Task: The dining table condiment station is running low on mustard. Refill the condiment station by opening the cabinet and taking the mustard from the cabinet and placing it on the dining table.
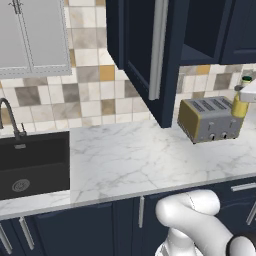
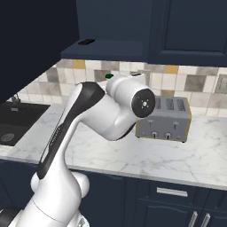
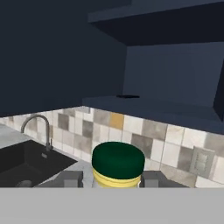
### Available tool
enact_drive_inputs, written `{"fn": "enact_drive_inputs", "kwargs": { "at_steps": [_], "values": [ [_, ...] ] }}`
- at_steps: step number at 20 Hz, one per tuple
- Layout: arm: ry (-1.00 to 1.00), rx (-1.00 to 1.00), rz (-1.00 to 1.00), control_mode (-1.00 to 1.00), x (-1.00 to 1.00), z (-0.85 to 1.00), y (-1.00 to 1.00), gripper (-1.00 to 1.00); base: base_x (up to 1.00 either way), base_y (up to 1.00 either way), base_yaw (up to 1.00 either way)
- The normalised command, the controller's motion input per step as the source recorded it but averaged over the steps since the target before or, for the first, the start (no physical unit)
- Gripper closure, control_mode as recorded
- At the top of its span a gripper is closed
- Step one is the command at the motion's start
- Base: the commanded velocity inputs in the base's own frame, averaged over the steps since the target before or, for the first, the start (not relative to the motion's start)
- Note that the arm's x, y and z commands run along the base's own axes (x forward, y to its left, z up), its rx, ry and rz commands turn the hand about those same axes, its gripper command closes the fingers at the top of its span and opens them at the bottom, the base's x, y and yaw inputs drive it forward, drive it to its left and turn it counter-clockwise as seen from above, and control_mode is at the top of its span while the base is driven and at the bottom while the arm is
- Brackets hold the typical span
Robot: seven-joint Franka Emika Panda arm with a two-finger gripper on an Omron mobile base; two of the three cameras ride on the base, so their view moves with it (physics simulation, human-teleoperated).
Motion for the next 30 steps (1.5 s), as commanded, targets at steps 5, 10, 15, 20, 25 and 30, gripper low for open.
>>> {"fn": "enact_drive_inputs", "kwargs": {
  "at_steps": [5,10,15,20,25,30],
  "values": [
    [-0.02,0.00,0.00,1.00,-0.06,0.00,0.01,1.00,-0.75,0.15,-0.05],
    [0.00,0.00,0.00,1.00,0.00,0.00,0.00,1.00,-0.99,0.19,-0.24],
    [0.00,0.00,0.00,1.00,0.00,0.00,0.00,1.00,-0.81,0.05,-0.45],
    [0.00,0.00,0.00,1.00,0.00,0.00,0.00,1.00,-0.44,0.20,-0.66],
    [0.00,0.00,0.00,1.00,0.00,0.00,0.00,1.00,-0.28,0.23,-0.73],
    [0.00,0.00,0.00,1.00,0.00,0.00,0.00,1.00,-0.10,0.27,-0.77]
  ]
}}
